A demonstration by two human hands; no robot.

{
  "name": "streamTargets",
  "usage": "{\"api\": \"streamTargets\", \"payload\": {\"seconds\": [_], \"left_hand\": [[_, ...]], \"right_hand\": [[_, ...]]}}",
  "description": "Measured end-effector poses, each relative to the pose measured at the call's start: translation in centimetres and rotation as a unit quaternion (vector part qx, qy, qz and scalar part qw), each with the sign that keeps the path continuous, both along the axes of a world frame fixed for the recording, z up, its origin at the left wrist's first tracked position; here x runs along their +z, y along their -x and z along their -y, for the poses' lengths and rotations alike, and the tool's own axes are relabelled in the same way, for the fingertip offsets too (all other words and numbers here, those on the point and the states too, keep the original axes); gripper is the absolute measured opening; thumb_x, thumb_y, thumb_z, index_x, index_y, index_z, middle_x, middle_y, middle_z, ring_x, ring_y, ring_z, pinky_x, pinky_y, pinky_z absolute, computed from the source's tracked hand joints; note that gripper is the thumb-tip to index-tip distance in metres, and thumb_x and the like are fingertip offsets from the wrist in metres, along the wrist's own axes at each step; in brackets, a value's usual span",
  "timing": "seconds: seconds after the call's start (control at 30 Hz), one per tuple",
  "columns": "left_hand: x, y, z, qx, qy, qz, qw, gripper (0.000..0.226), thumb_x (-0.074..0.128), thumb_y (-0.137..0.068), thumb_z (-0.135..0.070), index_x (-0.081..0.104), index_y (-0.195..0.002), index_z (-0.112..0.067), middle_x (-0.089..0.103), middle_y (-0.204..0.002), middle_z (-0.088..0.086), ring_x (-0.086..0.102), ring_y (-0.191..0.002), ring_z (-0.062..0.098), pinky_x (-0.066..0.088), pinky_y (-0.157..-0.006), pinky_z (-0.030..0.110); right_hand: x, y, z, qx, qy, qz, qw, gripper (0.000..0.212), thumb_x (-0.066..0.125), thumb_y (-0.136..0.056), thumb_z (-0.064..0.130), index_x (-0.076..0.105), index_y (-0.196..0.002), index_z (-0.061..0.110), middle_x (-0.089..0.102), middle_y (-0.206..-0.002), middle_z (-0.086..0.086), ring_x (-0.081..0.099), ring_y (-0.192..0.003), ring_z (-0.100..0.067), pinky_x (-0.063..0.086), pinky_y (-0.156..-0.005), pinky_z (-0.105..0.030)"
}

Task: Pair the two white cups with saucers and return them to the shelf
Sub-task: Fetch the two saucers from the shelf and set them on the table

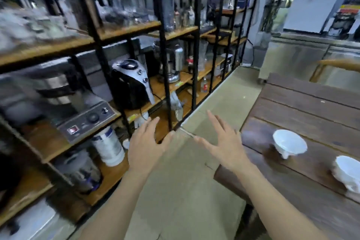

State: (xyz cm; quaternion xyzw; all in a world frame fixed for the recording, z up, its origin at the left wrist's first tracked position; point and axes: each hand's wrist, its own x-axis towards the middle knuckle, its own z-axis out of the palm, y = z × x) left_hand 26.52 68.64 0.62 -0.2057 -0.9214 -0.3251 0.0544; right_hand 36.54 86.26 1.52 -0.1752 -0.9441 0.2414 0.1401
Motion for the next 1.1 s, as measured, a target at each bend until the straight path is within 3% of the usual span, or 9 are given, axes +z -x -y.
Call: {"api": "streamTargets", "payload": {"seconds": [0.07, 0.13, 0.23, 0.33, 0.5, 0.67, 0.93, 1.1], "left_hand": [[0.9, 1.0, 6.0, 0.051, -0.004, -0.016, 0.999, 0.075, 0.041, -0.077, -0.068, 0.046, -0.138, -0.024, 0.048, -0.144, 0.0, 0.043, -0.132, 0.021, 0.035, -0.108, 0.036], [1.7, 1.8, 11.7, 0.096, 0.002, -0.033, 0.995, 0.077, 0.037, -0.076, -0.069, 0.046, -0.138, -0.025, 0.05, -0.143, -0.001, 0.045, -0.13, 0.02, 0.038, -0.106, 0.035], [2.6, 2.4, 19.5, 0.159, -0.002, -0.043, 0.986, 0.076, 0.041, -0.077, -0.068, 0.043, -0.14, -0.026, 0.047, -0.145, -0.002, 0.044, -0.132, 0.018, 0.039, -0.106, 0.037], [3.1, 3.1, 25.7, 0.229, -0.018, -0.052, 0.972, 0.07, 0.048, -0.082, -0.064, 0.042, -0.141, -0.027, 0.047, -0.145, -0.001, 0.044, -0.132, 0.018, 0.039, -0.106, 0.036], [3.6, 5.1, 34.2, 0.329, -0.02, -0.073, 0.941, 0.072, 0.045, -0.08, -0.067, 0.043, -0.14, -0.027, 0.05, -0.143, -0.003, 0.047, -0.129, 0.016, 0.043, -0.103, 0.035], [3.4, 9.4, 41.5, 0.411, 0.001, -0.092, 0.907, 0.071, 0.046, -0.079, -0.069, 0.047, -0.137, -0.028, 0.056, -0.134, -0.003, 0.053, -0.12, 0.018, 0.044, -0.093, 0.031], [3.5, 17.5, 51.4, 0.487, -0.016, -0.066, 0.87, 0.066, 0.056, -0.081, -0.061, 0.046, -0.137, -0.028, 0.054, -0.133, 0.001, 0.053, -0.12, 0.025, 0.043, -0.093, 0.036], [3.2, 20.6, 57.1, 0.526, -0.034, -0.04, 0.849, 0.077, 0.045, -0.072, -0.072, 0.045, -0.136, -0.03, 0.051, -0.138, -0.001, 0.055, -0.117, 0.024, 0.043, -0.092, 0.036]], "right_hand": [[0.8, 3.3, 4.9, 0.052, 0.01, -0.016, 0.998, 0.09, 0.03, -0.07, 0.079, 0.008, -0.149, 0.04, 0.026, -0.157, 0.0, 0.025, -0.143, -0.02, 0.019, -0.112, -0.042], [1.4, 6.4, 9.8, 0.096, 0.031, -0.028, 0.994, 0.088, 0.039, -0.073, 0.077, 0.011, -0.149, 0.041, 0.024, -0.158, 0.001, 0.025, -0.143, -0.02, 0.019, -0.113, -0.043], [2.0, 10.5, 17.0, 0.169, 0.009, -0.043, 0.985, 0.091, 0.033, -0.071, 0.078, 0.013, -0.149, 0.037, 0.03, -0.156, 0.0, 0.026, -0.143, -0.018, 0.025, -0.113, -0.042], [2.6, 14.0, 23.5, 0.253, 0.013, -0.052, 0.966, 0.084, 0.046, -0.082, 0.067, 0.01, -0.15, 0.033, 0.025, -0.158, 0.0, 0.02, -0.146, -0.016, 0.018, -0.115, -0.042], [3.0, 20.1, 32.9, 0.358, 0.015, -0.047, 0.933, 0.084, 0.046, -0.083, 0.065, 0.005, -0.15, 0.036, 0.021, -0.159, 0.003, 0.017, -0.146, -0.015, 0.015, -0.116, -0.041], [2.5, 27.1, 41.7, 0.432, 0.023, -0.049, 0.9, 0.084, 0.045, -0.081, 0.066, 0.005, -0.15, 0.037, 0.021, -0.159, 0.003, 0.018, -0.145, -0.016, 0.017, -0.116, -0.042], [2.0, 38.1, 53.9, 0.506, 0.052, -0.014, 0.861, 0.086, 0.049, -0.082, 0.065, 0.001, -0.148, 0.04, 0.015, -0.16, 0.005, 0.016, -0.146, -0.016, 0.014, -0.118, -0.046], [1.8, 43.3, 59.7, 0.519, 0.047, 0.048, 0.852, 0.087, 0.049, -0.081, 0.065, -0.002, -0.148, 0.042, 0.007, -0.161, 0.005, 0.012, -0.147, -0.018, 0.013, -0.119, -0.048]]}}
